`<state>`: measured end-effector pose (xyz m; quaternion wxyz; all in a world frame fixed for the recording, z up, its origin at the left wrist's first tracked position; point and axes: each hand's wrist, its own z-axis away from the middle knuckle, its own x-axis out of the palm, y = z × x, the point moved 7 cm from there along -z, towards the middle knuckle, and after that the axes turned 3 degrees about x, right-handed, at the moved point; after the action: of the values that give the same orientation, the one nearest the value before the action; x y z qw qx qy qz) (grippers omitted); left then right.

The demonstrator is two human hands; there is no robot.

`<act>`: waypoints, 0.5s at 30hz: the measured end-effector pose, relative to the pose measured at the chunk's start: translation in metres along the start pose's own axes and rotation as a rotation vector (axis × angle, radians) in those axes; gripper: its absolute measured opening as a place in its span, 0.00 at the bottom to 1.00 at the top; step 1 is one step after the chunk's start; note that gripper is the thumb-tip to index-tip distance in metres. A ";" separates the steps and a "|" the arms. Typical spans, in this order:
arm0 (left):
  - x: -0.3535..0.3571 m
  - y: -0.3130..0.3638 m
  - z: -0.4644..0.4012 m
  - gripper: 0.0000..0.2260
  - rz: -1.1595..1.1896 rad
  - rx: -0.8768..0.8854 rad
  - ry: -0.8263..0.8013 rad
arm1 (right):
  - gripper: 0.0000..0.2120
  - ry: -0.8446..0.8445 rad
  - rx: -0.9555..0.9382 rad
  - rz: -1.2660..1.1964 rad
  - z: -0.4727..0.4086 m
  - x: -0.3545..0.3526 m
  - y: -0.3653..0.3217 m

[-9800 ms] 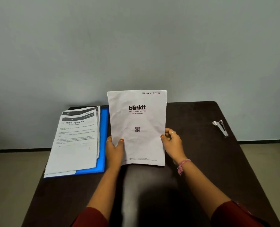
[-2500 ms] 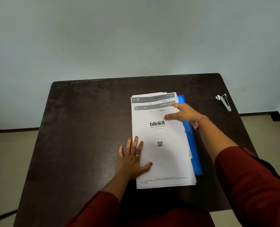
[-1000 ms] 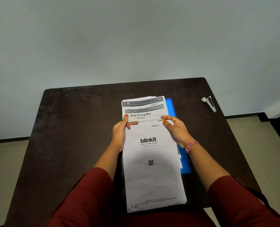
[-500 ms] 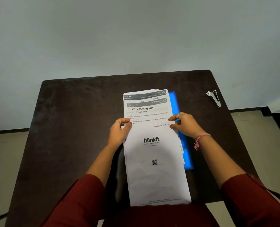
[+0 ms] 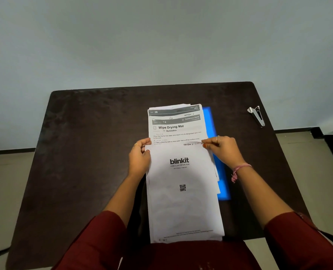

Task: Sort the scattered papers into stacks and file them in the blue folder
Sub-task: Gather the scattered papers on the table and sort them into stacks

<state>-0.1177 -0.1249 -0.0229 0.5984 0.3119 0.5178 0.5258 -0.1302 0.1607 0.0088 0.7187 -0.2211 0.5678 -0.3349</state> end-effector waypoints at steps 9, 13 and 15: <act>0.004 0.036 0.020 0.29 -0.561 0.461 -0.237 | 0.12 -0.202 -0.036 -0.321 0.039 -0.005 -0.008; 0.003 0.037 0.037 0.28 -0.826 0.534 -0.375 | 0.11 -0.494 -0.053 -0.508 0.067 -0.010 -0.015; 0.001 0.036 0.046 0.20 -0.882 0.584 -0.404 | 0.16 -0.681 -0.026 -0.491 0.075 -0.007 -0.009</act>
<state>-0.0854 -0.1068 0.0224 0.7375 0.3131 0.5983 -0.0090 -0.0611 0.1547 0.0387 0.7613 -0.4571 0.2323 -0.3968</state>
